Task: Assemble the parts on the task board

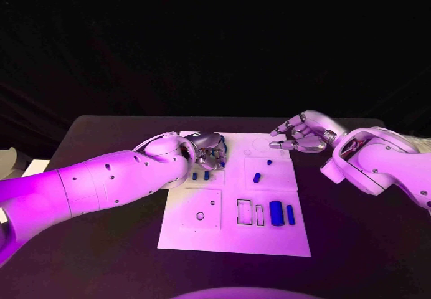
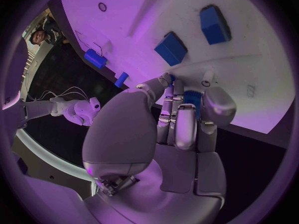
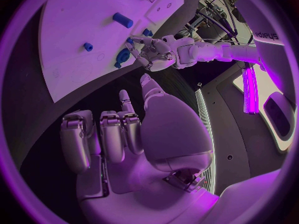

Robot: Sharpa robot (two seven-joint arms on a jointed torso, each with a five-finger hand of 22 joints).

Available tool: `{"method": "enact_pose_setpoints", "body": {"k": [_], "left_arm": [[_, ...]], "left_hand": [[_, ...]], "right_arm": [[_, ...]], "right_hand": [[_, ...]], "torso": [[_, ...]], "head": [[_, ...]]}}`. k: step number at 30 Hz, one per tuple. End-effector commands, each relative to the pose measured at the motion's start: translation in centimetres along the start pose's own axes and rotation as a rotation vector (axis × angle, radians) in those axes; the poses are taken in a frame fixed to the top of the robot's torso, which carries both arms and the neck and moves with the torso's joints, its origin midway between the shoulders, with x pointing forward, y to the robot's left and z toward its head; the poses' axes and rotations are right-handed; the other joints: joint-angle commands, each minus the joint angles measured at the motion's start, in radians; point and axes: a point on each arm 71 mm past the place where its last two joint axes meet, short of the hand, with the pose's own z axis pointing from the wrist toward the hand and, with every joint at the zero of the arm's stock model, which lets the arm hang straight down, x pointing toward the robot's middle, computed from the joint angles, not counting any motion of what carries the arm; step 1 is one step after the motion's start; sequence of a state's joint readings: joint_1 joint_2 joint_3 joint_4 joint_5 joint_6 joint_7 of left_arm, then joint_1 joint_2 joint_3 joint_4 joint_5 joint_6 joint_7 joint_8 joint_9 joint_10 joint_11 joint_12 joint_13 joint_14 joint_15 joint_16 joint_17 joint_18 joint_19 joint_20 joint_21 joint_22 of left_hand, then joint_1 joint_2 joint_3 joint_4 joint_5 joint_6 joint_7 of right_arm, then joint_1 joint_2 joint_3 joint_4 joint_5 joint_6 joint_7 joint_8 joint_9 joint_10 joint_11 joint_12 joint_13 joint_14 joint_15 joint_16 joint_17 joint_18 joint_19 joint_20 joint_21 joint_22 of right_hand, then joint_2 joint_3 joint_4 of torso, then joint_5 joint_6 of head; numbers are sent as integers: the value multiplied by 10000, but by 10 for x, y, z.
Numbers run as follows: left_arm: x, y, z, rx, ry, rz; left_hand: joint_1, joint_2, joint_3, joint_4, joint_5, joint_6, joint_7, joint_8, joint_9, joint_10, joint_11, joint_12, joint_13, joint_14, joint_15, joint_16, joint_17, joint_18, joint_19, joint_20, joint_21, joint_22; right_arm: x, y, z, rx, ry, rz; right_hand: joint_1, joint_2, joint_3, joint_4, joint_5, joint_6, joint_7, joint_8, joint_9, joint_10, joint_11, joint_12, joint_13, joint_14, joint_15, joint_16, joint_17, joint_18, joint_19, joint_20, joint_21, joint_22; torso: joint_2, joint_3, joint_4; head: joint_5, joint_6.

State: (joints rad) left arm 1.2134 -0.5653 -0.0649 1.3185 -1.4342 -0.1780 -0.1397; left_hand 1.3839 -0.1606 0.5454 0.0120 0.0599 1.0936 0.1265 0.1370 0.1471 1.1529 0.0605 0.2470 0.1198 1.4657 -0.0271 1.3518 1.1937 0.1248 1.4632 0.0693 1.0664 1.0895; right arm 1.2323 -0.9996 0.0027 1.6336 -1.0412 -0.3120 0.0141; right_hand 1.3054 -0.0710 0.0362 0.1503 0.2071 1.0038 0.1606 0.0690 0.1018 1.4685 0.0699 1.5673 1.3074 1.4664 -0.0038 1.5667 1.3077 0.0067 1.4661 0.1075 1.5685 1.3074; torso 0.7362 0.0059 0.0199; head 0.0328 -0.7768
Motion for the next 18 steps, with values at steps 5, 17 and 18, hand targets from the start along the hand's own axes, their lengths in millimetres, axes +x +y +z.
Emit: {"method": "enact_pose_setpoints", "body": {"k": [5, 17, 18], "left_arm": [[0, 0, -4, 58, -247, -540], [-17, 2, -13, 6, -958, -1993], [-18, 3, -14, 7, -1030, -2070]], "left_hand": [[-45, 107, 152, -64, -7, 95, 73, -113, -69, 154, 12, -180, -64, 406, 6, 46, -86, -120, 117, -19, -135, -96], [-167, 91, 216, -108, -7, 176, 108, -191, -137, 264, 33, -356, -116, 301, 23, -267, -728, -372, 369, -3, 1032, 1010], [-167, 91, 216, -108, -7, 176, 108, -191, -137, 264, 33, -356, -116, 301, 23, -267, -728, -372, 369, -3, 1032, 1010]], "right_arm": [[1, 1, 0, -80, 140, -30], [1, -2, 1, -39, 123, -43], [0, -2, 1, -35, 122, -43]], "right_hand": [[1, 124, -64, 12, 54, -22, -60, 16, 17, 1003, 25, 4, 2617, 1044, 49, 41, 2631, -67, 1047, -1, 23, 2634], [1, 124, -64, 12, 54, -22, -60, 16, 17, 1003, 25, 4, 2617, 1044, 49, 41, 2631, -67, 1047, -1, 23, 2634], [1, 124, -64, 12, 54, -22, -60, 16, 17, 1003, 25, 4, 2617, 1044, 49, 41, 2631, -67, 1047, -1, 23, 2634]], "torso": [[-4, -4, 0], [-16, -5, 29], [-17, -8, 35]], "head": [[-34, 44], [-124, 150], [-115, 148]]}}
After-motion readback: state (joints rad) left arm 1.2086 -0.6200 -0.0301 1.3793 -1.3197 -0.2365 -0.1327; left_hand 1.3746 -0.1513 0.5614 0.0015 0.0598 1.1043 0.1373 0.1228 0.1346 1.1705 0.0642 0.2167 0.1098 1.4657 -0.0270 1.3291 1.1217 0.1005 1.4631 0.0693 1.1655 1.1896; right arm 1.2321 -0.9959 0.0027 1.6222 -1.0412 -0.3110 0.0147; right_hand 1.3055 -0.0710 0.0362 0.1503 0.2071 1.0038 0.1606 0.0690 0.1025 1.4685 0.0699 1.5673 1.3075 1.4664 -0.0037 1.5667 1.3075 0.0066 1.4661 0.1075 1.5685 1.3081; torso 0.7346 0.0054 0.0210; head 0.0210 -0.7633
